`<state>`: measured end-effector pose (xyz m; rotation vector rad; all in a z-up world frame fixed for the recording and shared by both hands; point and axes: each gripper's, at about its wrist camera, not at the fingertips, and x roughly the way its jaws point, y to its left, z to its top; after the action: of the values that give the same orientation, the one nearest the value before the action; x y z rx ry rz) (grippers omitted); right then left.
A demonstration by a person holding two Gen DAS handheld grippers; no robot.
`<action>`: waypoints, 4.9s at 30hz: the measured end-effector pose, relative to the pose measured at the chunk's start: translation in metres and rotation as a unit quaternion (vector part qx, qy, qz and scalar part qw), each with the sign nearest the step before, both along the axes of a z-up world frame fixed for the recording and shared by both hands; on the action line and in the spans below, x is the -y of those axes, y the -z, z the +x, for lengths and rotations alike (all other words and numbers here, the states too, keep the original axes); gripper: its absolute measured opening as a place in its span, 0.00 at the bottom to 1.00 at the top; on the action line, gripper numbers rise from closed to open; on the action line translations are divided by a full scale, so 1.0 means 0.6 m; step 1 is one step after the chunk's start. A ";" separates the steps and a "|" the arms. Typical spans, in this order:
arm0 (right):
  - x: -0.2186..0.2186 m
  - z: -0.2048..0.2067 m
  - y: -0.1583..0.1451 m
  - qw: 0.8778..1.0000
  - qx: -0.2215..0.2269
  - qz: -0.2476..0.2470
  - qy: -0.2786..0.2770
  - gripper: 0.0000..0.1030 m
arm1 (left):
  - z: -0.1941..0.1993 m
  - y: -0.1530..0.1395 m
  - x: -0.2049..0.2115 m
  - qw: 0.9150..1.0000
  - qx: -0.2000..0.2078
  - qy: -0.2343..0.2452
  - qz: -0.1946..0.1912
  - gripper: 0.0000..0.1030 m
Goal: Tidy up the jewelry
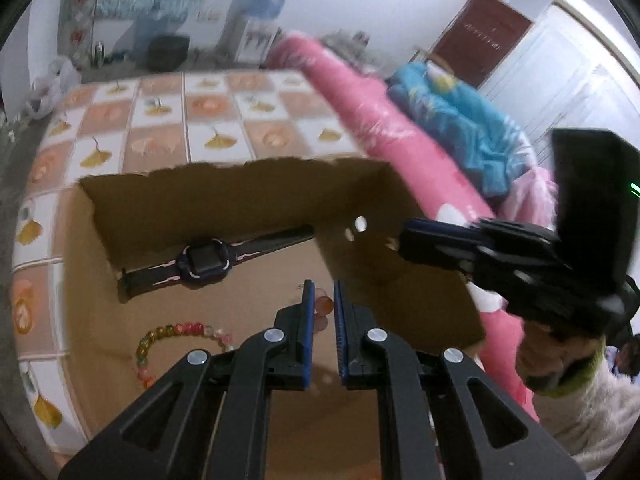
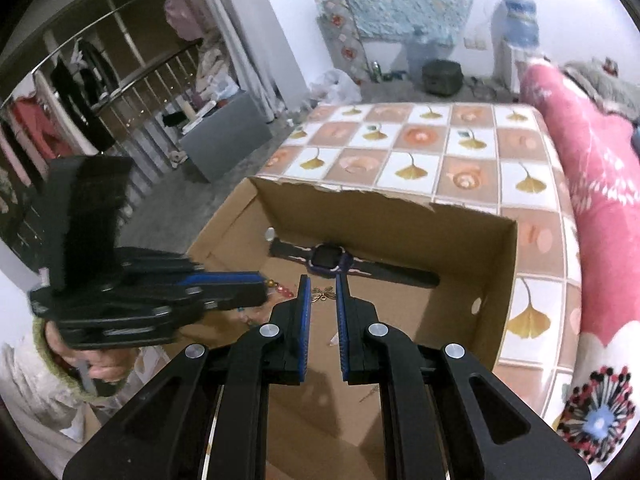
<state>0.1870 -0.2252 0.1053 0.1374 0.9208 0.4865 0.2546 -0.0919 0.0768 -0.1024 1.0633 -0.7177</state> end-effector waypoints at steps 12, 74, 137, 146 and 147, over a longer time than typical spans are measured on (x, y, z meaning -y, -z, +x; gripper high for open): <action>0.030 0.027 0.026 0.999 -0.043 0.017 0.015 0.10 | 0.058 0.073 0.030 0.996 -0.066 -0.008 0.067 0.26; 0.142 -0.197 0.079 0.973 -0.127 0.096 0.165 0.58 | -0.240 0.062 -0.207 0.977 -0.047 -0.189 -0.091 0.87; -0.039 -0.331 0.111 0.973 -0.008 -0.103 0.205 0.92 | -0.376 0.075 -0.068 0.949 0.067 -0.237 0.198 0.95; -0.037 -0.330 0.112 0.973 -0.014 -0.104 0.206 0.92 | -0.375 0.077 -0.066 0.949 0.062 -0.237 0.197 0.95; -0.036 -0.330 0.112 0.973 -0.014 -0.104 0.206 0.92 | -0.375 0.077 -0.065 0.949 0.062 -0.237 0.198 0.95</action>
<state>-0.0109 -0.2034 0.0378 0.1404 0.9356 0.0030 0.0295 -0.0527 0.0306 0.0338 0.9922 -0.0694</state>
